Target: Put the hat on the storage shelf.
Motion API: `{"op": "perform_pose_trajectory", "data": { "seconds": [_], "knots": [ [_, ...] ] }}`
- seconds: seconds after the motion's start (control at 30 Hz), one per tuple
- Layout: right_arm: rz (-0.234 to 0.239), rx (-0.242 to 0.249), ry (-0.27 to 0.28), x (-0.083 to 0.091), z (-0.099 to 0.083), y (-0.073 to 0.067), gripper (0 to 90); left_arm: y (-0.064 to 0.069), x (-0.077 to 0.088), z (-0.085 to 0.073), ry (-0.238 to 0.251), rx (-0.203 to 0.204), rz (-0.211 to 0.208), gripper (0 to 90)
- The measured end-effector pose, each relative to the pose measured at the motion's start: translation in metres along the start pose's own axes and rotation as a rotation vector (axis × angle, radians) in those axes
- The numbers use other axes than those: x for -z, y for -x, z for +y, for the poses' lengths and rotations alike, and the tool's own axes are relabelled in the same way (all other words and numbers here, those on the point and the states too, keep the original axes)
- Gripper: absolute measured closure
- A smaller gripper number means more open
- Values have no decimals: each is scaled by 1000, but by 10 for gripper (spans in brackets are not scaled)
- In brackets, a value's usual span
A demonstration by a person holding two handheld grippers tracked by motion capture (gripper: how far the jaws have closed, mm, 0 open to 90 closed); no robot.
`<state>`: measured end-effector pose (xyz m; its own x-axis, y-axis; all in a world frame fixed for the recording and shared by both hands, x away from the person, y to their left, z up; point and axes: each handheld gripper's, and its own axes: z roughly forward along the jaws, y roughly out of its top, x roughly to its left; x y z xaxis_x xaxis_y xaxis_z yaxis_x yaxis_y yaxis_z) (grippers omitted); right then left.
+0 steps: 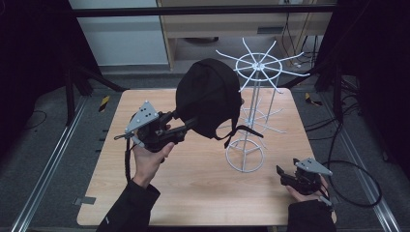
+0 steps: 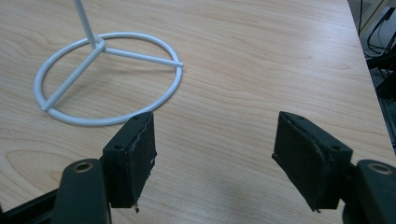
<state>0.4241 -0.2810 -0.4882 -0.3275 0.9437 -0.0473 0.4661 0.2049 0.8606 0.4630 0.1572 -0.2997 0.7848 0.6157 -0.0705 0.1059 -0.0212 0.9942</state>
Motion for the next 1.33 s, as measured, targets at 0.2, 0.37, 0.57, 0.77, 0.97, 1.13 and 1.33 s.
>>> {"op": "perform_pose_trajectory", "data": {
  "seconds": [0.2, 0.37, 0.57, 0.77, 0.97, 1.13, 1.33],
  "knots": [
    [-2, 2, 1, 0, 0, 0, 290, -3, 20, -7, -16, -17, 14, 375],
    [-3, -1, -3, 0, 0, 0, 284, -9, 39, -23, -48, -14, 40, 337],
    [-1, -5, 0, -2, -1, 0, 259, -22, 60, -58, -118, 17, 104, 293],
    [-1, -20, 3, -2, -1, 0, 232, -37, 72, -96, -217, 62, 180, 273],
    [6, -38, 0, -3, -1, 0, 200, -51, 82, -131, -325, 82, 286, 265],
    [11, -47, -8, -4, -1, 0, 180, -63, 91, -152, -367, 126, 339, 263],
    [20, -33, -16, -5, -2, -2, 172, -73, 101, -169, -429, 100, 419, 264]
  ]
}}
